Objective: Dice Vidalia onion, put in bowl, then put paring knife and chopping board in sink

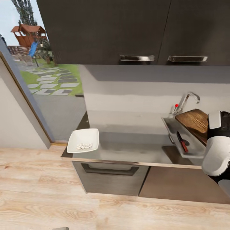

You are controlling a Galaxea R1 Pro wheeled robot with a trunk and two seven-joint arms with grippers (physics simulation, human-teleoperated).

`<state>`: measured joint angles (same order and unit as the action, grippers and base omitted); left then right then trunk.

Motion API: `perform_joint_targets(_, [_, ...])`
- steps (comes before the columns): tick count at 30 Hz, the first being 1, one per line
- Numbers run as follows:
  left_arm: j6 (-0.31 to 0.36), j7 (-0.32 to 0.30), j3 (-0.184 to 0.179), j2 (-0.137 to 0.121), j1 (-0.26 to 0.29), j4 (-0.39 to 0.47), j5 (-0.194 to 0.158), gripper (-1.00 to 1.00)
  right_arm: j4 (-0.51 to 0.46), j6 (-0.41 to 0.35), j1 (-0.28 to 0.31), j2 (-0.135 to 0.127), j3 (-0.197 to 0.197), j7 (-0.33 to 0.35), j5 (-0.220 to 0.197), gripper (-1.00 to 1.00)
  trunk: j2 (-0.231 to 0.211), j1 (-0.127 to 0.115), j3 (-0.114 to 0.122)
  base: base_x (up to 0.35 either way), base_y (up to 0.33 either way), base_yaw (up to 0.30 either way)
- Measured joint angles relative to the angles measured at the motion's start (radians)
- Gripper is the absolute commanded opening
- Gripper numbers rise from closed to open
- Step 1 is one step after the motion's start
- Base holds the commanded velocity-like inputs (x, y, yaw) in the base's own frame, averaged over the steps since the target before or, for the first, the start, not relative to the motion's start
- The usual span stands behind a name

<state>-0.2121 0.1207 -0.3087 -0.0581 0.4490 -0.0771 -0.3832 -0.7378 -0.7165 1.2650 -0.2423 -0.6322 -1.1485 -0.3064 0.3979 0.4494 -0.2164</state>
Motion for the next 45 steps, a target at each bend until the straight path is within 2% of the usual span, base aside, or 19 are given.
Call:
perform_joint_targets(5, [0.0, 0.0, 0.0, 0.005, 0.0, 0.0, 0.0, 1.0, 0.002, -0.001, 0.0, 0.013, 0.0, 0.002, -0.001, -1.0, 0.0, 0.0, 0.0, 0.0, -0.32, 0.272])
perform_joint_targets(10, [0.002, -0.001, 0.0, 0.005, 0.0, 0.0, 0.0, 1.0, 0.003, 0.001, 0.0, 0.05, -0.001, 0.003, -0.003, -1.0, 0.0, 0.0, 0.0, 0.0, -0.32, 0.196])
perform_joint_targets(12, [0.002, -0.001, 0.0, 0.004, 0.0, 0.0, 0.0, 1.0, 0.002, -0.001, 0.0, 0.05, -0.002, 0.003, 0.003, -1.0, 0.0, 0.0, 0.0, 0.0, -0.242, 0.016])
perform_joint_targets(37, [0.005, -0.001, 0.001, 0.004, 0.0, -0.001, 0.0, 1.0, 0.018, -0.001, 0.0, 0.06, 0.009, 0.019, 0.006, -1.0, 0.0, 0.0, 0.012, 0.0, -0.011, -0.23])
perform_joint_targets(40, [0.005, -0.002, 0.0, 0.005, 0.0, 0.0, 0.0, 1.0, 0.022, -0.002, 0.0, 0.107, 0.009, 0.033, -0.006, -1.0, 0.0, 0.0, 0.012, 0.0, -0.131, -0.014])
perform_joint_targets(41, [0.005, -0.002, 0.0, 0.005, 0.0, 0.0, 0.0, 1.0, 0.023, -0.004, 0.0, 0.141, 0.01, 0.042, 0.002, -1.0, 0.0, 0.0, 0.012, 0.0, -0.181, -0.005])
perform_joint_targets(42, [0.005, -0.002, 0.0, 0.005, 0.0, -0.001, 0.0, 1.0, 0.025, 0.014, 0.0, 0.168, 0.009, 0.048, -0.026, -1.0, 0.0, 0.0, 0.012, 0.0, -0.195, -0.002])
perform_joint_targets(43, [0.005, -0.002, 0.0, 0.005, 0.0, 0.0, 0.0, 1.0, 0.024, -0.002, 0.0, 0.197, 0.015, 0.051, -0.002, -1.0, 0.0, 0.0, 0.012, 0.0, -0.2, -0.002])
perform_joint_targets(44, [0.005, -0.002, 0.0, 0.005, 0.0, -0.001, 0.0, 1.0, 0.025, 0.017, 0.0, 0.214, 0.021, 0.053, -0.023, -1.0, 0.0, 0.0, 0.012, 0.0, -0.204, -0.001])
perform_joint_targets(45, [0.005, -0.001, 0.0, 0.005, 0.0, 0.0, 0.0, 1.0, 0.024, -0.002, 0.0, 0.233, 0.035, 0.053, 0.001, -1.0, 0.0, 0.0, 0.012, 0.0, -0.206, 0.0])
